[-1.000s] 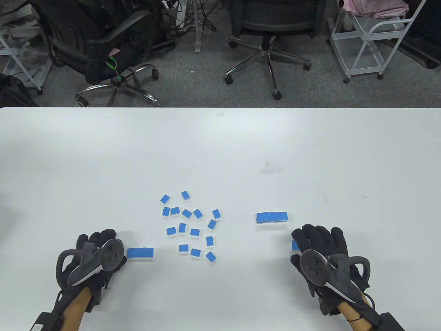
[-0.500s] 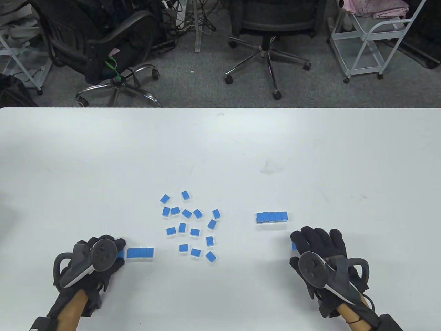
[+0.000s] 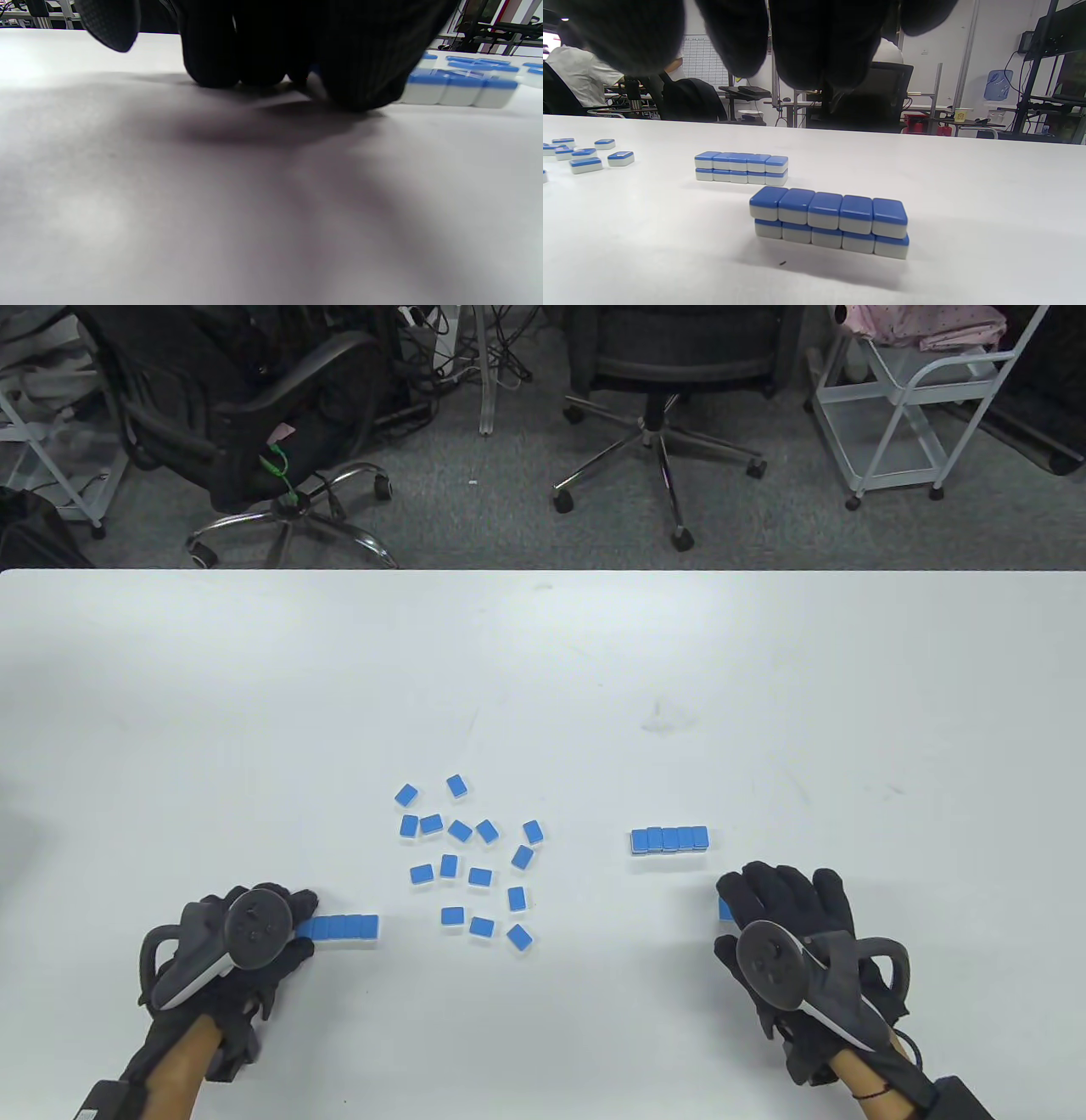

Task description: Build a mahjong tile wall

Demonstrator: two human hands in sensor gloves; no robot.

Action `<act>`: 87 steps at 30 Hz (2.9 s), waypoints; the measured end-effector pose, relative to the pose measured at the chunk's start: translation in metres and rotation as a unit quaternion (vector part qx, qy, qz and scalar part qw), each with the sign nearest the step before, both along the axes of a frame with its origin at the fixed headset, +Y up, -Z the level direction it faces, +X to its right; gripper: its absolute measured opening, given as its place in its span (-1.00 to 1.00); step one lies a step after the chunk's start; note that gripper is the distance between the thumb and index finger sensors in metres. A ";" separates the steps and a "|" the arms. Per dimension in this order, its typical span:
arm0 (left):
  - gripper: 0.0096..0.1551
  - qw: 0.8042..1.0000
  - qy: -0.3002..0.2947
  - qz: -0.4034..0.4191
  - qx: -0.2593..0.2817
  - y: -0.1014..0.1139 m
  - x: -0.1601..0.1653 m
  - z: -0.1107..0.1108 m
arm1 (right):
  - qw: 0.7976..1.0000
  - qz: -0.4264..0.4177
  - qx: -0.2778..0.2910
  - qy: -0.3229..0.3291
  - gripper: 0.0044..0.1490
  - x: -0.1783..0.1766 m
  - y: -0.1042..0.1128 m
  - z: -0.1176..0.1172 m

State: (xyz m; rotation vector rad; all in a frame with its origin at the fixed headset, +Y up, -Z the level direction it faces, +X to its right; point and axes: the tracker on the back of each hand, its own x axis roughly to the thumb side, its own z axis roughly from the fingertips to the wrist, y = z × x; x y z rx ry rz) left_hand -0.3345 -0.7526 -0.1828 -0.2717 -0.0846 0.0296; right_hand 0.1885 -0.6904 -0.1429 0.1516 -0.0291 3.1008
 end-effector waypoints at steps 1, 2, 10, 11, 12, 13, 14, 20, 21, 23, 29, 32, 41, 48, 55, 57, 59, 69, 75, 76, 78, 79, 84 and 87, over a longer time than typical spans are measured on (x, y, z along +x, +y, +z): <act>-0.32 1.000 -0.001 -0.001 0.000 0.000 0.000 0.000 | 1.000 0.000 0.000 0.000 -0.16 0.000 0.000 0.000; -0.32 1.000 -0.001 -0.002 0.001 0.000 0.000 0.000 | 1.000 0.001 -0.001 0.000 -0.16 0.000 0.000 0.000; -0.24 1.000 -0.006 0.004 -0.013 0.007 -0.005 0.000 | 1.000 0.002 0.002 0.001 -0.15 0.000 0.000 0.001; -0.23 1.000 -0.005 0.011 -0.011 0.011 -0.007 0.000 | 1.000 0.001 0.002 0.000 -0.15 0.000 0.000 0.001; -0.23 1.000 0.001 0.019 -0.001 0.018 -0.010 0.001 | 1.000 0.000 0.003 -0.001 -0.15 0.001 0.000 0.002; -0.25 1.000 0.002 0.019 0.008 0.024 -0.011 0.000 | 1.000 -0.001 0.005 -0.002 -0.15 0.001 0.001 0.002; -0.27 0.999 0.001 0.023 0.025 0.033 -0.010 -0.001 | 1.000 -0.002 0.009 -0.004 -0.15 0.002 0.002 0.003; -0.34 0.996 -0.083 -0.010 0.022 0.050 0.045 -0.025 | 1.000 -0.003 0.011 -0.003 -0.15 0.001 0.003 0.003; -0.36 0.994 -0.101 -0.028 0.020 0.050 0.057 -0.030 | 1.000 -0.003 0.008 -0.003 -0.15 0.001 0.002 0.003; -0.37 0.989 -0.133 -0.067 0.021 0.047 0.080 -0.040 | 1.000 -0.002 0.005 -0.001 -0.15 0.001 0.002 0.003; -0.40 0.975 -0.184 -0.124 0.014 0.033 0.129 -0.059 | 1.000 -0.009 0.007 -0.005 -0.15 0.005 0.004 0.005; -0.41 0.969 -0.198 -0.145 0.017 0.028 0.138 -0.060 | 1.000 -0.009 0.010 -0.003 -0.15 0.005 0.005 0.005; -0.42 0.963 -0.212 -0.160 0.035 0.022 0.137 -0.058 | 1.000 -0.007 0.013 0.001 -0.15 0.004 0.004 0.004; -0.43 0.963 -0.211 -0.165 0.035 0.020 0.138 -0.065 | 1.000 -0.006 0.014 0.002 -0.15 0.003 0.004 0.005; -0.40 0.962 -0.221 -0.157 0.024 0.017 0.141 -0.073 | 1.000 -0.006 0.011 0.002 -0.15 0.004 0.004 0.005; -0.40 0.964 -0.217 -0.150 0.019 0.017 0.141 -0.075 | 1.000 -0.004 0.011 0.004 -0.15 0.003 0.004 0.004; -0.39 0.965 -0.215 -0.147 0.016 0.016 0.140 -0.076 | 1.000 -0.004 0.011 0.004 -0.15 0.003 0.004 0.004; -0.33 0.971 -0.193 -0.138 -0.005 0.012 0.139 -0.081 | 1.000 -0.012 0.011 0.005 -0.17 0.002 0.005 0.004; -0.33 0.981 -0.159 -0.100 0.049 0.037 0.115 -0.068 | 1.000 -0.013 0.016 0.004 -0.18 0.003 0.006 0.005; -0.33 0.985 -0.140 -0.077 0.056 0.045 0.104 -0.064 | 1.000 -0.013 0.016 0.002 -0.18 0.003 0.006 0.005; -0.32 0.992 -0.107 -0.046 0.053 0.056 0.077 -0.054 | 1.000 -0.015 0.014 0.000 -0.17 0.004 0.006 0.005; -0.33 0.993 -0.096 -0.040 0.054 0.058 0.064 -0.047 | 1.000 -0.016 0.014 0.000 -0.18 0.004 0.006 0.005; -0.33 0.998 -0.031 0.016 0.057 0.044 0.000 -0.011 | 1.000 -0.012 0.020 0.004 -0.18 0.001 0.007 0.003; -0.33 0.997 -0.003 0.069 0.041 0.025 -0.021 0.000 | 1.000 -0.008 0.017 0.005 -0.18 0.000 0.006 0.001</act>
